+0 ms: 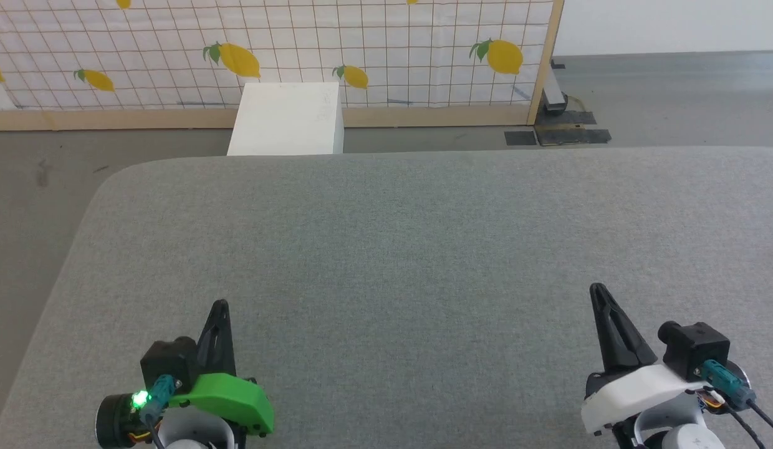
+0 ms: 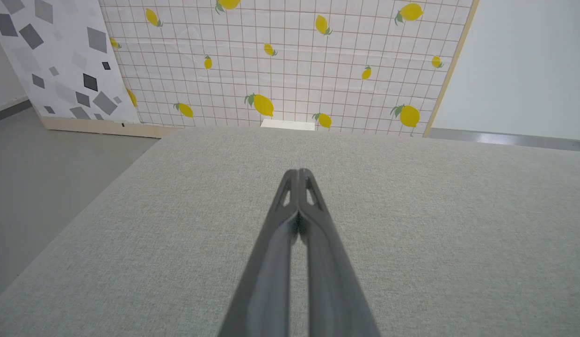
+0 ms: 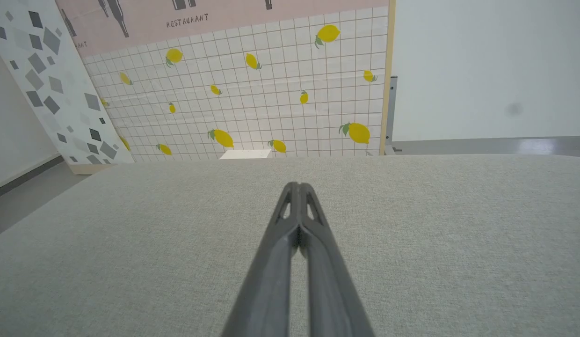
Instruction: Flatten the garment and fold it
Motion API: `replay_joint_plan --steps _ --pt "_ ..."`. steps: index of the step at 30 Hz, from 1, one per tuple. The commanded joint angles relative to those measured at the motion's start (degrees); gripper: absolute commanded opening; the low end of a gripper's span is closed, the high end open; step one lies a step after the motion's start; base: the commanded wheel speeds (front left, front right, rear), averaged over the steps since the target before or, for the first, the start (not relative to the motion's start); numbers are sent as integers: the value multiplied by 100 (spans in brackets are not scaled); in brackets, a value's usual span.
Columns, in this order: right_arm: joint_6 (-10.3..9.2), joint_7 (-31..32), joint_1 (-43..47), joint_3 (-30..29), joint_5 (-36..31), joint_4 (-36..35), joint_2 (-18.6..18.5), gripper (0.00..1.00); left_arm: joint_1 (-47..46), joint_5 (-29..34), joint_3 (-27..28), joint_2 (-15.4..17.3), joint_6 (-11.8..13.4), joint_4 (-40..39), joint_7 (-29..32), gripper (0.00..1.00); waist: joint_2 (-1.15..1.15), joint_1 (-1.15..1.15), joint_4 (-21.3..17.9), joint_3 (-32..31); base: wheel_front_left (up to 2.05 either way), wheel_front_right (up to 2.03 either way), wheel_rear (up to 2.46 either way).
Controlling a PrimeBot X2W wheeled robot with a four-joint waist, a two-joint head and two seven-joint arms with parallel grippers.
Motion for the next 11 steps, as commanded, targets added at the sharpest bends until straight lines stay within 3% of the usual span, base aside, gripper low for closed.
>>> replay_joint_plan --steps 1,11 --pt "-4 34 46 -12 -68 -66 1 0 35 70 17 -16 -29 -51 31 0 0 0 0 1 0 0 0" --pt "-5 149 56 -26 -183 -183 1 0 42 178 54 -32 -65 -152 143 0 0 0 0 12 0 0 0"
